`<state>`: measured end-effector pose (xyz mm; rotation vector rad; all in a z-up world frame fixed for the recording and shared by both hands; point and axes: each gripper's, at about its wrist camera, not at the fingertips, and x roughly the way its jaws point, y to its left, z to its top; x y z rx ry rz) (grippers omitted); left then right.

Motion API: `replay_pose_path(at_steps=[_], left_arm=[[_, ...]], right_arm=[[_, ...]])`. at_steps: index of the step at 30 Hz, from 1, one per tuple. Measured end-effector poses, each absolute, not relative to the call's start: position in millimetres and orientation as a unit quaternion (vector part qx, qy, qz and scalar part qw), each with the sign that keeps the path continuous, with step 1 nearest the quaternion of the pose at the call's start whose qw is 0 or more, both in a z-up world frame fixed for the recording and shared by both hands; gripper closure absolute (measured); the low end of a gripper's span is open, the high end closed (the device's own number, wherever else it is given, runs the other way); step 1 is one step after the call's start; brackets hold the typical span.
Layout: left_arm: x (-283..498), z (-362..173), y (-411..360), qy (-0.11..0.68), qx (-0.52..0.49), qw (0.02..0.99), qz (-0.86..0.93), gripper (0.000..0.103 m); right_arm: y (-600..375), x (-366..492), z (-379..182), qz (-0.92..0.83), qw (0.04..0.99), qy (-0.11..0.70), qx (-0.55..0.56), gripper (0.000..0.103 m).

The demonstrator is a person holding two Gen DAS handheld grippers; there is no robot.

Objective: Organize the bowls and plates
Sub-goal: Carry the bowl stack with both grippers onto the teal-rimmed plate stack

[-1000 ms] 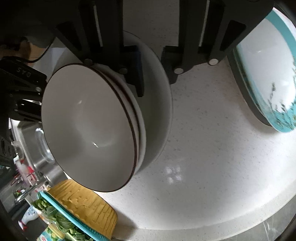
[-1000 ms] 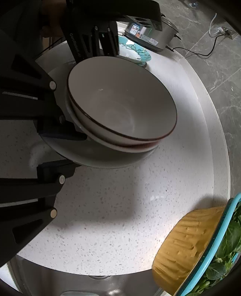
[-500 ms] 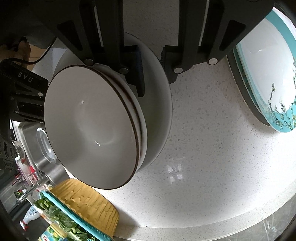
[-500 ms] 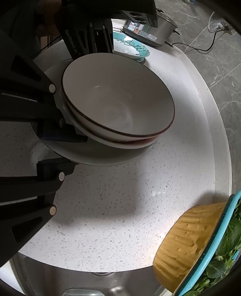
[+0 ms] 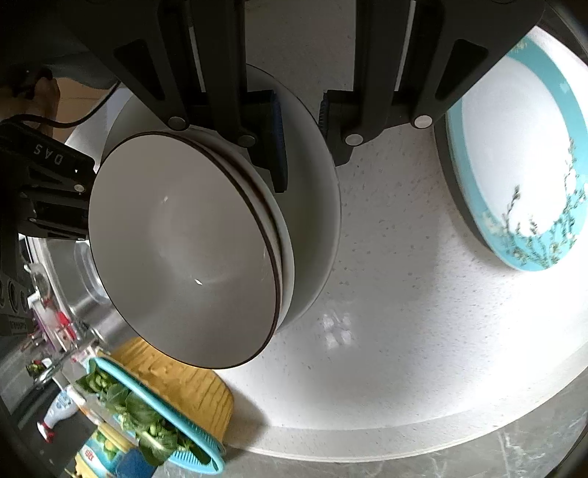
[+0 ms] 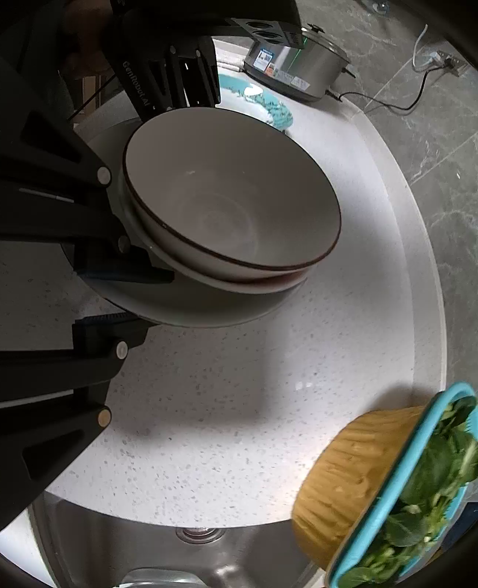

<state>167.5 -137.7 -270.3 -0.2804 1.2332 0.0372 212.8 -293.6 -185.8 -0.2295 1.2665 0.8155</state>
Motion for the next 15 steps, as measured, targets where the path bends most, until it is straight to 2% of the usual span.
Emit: replay_pose_path(at_steps=[15], left_arm=[[111.5,-199.2,-105.9,0.542,-0.175,0.818,0.079,0.09]], right_arm=[[-263.1,195.5,-133.9,0.441,0.705,0.537,-0.143,0.087]])
